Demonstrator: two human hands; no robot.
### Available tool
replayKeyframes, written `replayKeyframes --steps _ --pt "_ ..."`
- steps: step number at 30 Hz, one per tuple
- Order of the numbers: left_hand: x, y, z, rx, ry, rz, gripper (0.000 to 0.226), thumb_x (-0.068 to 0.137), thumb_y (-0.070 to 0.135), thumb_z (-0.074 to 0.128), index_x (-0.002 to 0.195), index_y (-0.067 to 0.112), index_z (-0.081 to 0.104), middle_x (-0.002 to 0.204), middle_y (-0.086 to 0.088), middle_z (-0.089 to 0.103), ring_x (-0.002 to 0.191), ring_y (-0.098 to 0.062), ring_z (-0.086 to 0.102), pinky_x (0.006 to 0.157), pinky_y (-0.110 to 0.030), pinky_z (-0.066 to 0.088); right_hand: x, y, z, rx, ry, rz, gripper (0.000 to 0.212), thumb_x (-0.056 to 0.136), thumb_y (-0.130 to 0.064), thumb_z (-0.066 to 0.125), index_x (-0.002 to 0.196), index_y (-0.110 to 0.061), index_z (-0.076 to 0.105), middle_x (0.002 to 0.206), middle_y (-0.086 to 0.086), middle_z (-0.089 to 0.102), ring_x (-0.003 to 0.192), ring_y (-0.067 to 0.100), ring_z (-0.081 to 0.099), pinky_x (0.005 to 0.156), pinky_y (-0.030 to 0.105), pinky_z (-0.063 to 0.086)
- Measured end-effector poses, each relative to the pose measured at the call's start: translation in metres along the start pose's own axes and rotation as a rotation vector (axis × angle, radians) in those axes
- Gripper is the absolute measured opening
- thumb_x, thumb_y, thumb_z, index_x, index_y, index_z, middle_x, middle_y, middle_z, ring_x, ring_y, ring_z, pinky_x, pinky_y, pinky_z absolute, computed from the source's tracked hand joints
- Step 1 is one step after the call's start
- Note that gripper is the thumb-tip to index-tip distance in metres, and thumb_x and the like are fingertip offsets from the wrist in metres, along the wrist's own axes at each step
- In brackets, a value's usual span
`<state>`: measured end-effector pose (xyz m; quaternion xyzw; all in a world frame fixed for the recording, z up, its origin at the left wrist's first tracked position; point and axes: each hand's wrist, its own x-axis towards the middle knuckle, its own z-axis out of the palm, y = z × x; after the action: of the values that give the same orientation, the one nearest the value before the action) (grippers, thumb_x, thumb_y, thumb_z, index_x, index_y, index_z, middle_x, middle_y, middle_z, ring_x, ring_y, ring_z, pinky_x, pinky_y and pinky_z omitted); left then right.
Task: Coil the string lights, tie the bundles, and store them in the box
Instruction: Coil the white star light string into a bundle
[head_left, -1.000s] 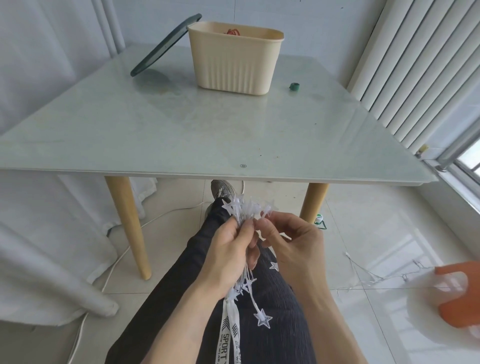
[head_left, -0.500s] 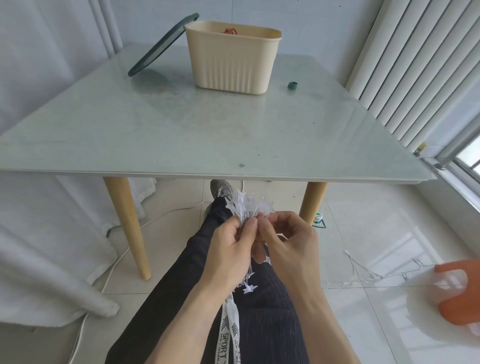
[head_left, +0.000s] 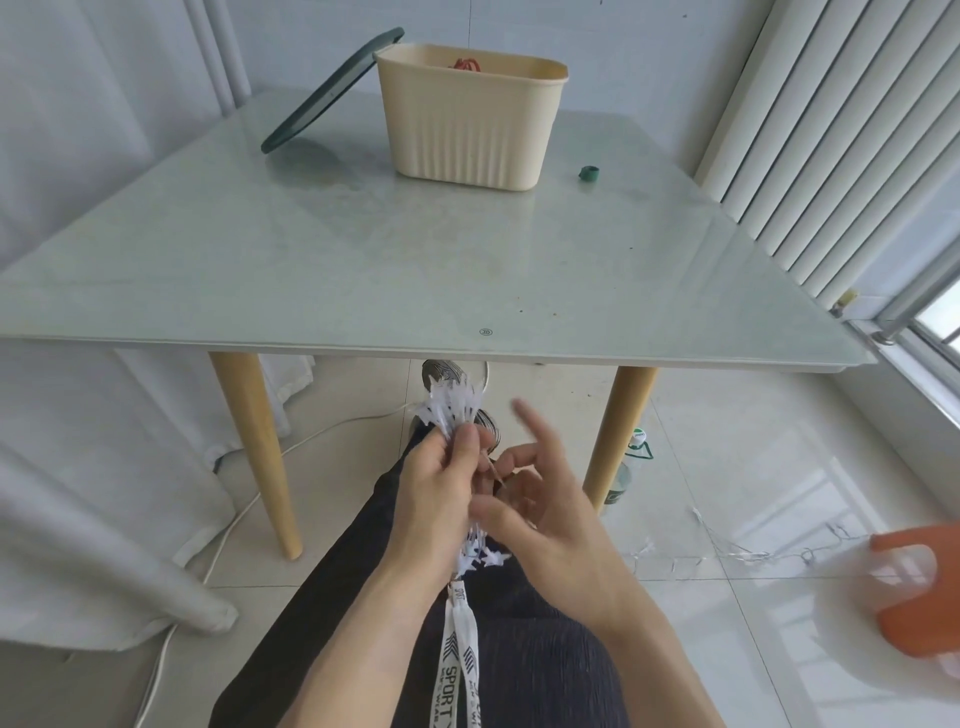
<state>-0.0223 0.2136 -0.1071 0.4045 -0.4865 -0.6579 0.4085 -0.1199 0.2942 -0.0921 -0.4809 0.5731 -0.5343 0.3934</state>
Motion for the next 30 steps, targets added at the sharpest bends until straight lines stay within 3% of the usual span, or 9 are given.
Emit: replayKeyframes --steps 3,6,8,11,15,17,21,25,30 --pt "0.003 0.003 0.000 -0.189 -0.004 -0.011 0.031 0.107 0.022 0.040 0.084 0.011 0.058 0.069 -0.003 0.064 0.069 -0.020 0.065 0.079 -0.044 0.049 -0.002 0.007 -0.010 -0.173 0.169 -0.062 0.062 0.078 -0.015 0.076 0.126 -0.043 0.048 0.083 -0.008 0.062 0.068 0.009 0.057 0.071 0.027 0.049" --pt "0.004 0.011 -0.003 -0.385 -0.081 0.013 0.027 0.107 0.017 0.032 0.089 0.007 0.050 0.081 -0.012 0.070 0.082 -0.034 0.072 0.081 -0.044 0.056 0.000 0.019 -0.023 -0.557 0.301 -0.064 0.021 0.078 -0.024 0.078 0.082 -0.040 0.065 0.078 -0.016 0.061 0.085 0.007 0.057 0.086 0.042 0.047" --pt "0.002 0.015 -0.004 -0.412 -0.123 0.051 0.028 0.107 0.016 0.030 0.089 0.007 0.048 0.072 -0.012 0.066 0.076 -0.036 0.071 0.078 -0.043 0.058 -0.001 0.027 -0.028 -0.613 0.348 -0.062 0.027 0.080 -0.022 0.077 0.070 -0.040 0.060 0.085 -0.019 0.059 0.094 0.004 0.055 0.089 0.040 0.046" --pt "0.001 0.020 -0.004 -0.466 -0.128 0.091 0.028 0.107 0.016 0.029 0.087 0.008 0.047 0.060 -0.005 0.049 0.056 -0.025 0.057 0.073 -0.041 0.058 -0.004 0.035 -0.038 -0.495 0.306 -0.035 0.026 0.089 -0.014 0.072 0.079 -0.036 0.062 0.102 -0.017 0.061 0.096 0.006 0.061 0.084 0.023 0.048" --pt "0.003 0.029 -0.009 -0.511 -0.077 0.103 0.027 0.107 0.019 0.031 0.085 0.013 0.046 0.060 0.002 0.036 0.049 -0.013 0.034 0.054 -0.028 0.049 -0.007 0.040 -0.048 -0.347 0.127 0.116 0.022 0.091 -0.021 0.072 0.108 -0.032 0.063 0.084 -0.010 0.069 0.065 0.012 0.066 0.064 0.021 0.051" --pt "0.007 0.031 -0.016 -0.520 -0.040 0.102 0.028 0.107 0.020 0.032 0.084 0.015 0.048 0.059 0.004 0.036 0.047 -0.011 0.030 0.047 -0.023 0.038 -0.009 0.045 -0.056 -0.454 0.119 0.142 0.003 0.090 -0.030 0.073 0.090 -0.030 0.070 0.076 -0.014 0.071 0.067 0.005 0.066 0.067 0.016 0.049" --pt "0.012 0.034 -0.031 -0.533 0.009 0.079 0.032 0.107 0.019 0.034 0.080 0.017 0.049 0.054 0.007 0.032 0.042 -0.005 0.021 0.043 -0.021 0.014 -0.018 0.057 -0.078 -0.554 0.164 0.233 0.017 0.086 -0.041 0.074 0.072 -0.031 0.071 0.084 -0.017 0.072 0.089 -0.004 0.064 0.077 0.006 0.043" --pt "0.014 0.035 -0.037 -0.545 0.030 0.087 0.034 0.108 0.013 0.032 0.079 0.018 0.049 0.054 0.007 0.033 0.040 -0.005 0.021 0.041 -0.020 0.016 -0.024 0.069 -0.099 -0.560 0.199 0.278 0.017 0.087 -0.040 0.073 0.075 -0.028 0.071 0.095 -0.018 0.074 0.094 -0.001 0.067 0.086 0.021 0.047" --pt "0.013 0.033 -0.033 -0.547 0.032 0.094 0.032 0.108 0.014 0.032 0.080 0.017 0.048 0.055 0.007 0.034 0.040 -0.005 0.022 0.041 -0.020 0.018 -0.026 0.067 -0.105 -0.505 0.253 0.337 0.006 0.094 -0.023 0.066 0.088 -0.024 0.066 0.070 -0.005 0.073 0.060 0.012 0.064 0.056 0.027 0.046"
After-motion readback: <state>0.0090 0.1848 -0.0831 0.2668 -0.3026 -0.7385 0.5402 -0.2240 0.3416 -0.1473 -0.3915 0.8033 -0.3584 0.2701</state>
